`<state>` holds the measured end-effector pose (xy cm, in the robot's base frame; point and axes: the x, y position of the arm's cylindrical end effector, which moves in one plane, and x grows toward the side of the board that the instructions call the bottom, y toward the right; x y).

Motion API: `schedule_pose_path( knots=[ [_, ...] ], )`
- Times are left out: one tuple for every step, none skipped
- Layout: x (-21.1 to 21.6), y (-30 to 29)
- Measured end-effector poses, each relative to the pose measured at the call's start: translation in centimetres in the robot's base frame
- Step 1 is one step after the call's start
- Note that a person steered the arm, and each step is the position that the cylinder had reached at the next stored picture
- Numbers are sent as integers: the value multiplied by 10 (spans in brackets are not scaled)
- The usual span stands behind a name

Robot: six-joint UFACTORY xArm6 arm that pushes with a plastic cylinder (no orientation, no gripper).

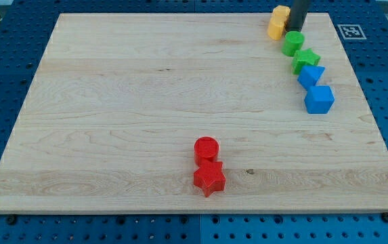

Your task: Push the yellow hexagon to the top center

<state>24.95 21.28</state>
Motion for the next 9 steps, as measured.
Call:
schedule_pose_path(
  knots=[
    [-1, 41],
    [-17, 33],
    [-39, -19],
    [-48, -27],
    [-49, -28],
    [-49, -44],
    [-49, -69],
    [-49, -95],
    [-49, -111]
  ],
)
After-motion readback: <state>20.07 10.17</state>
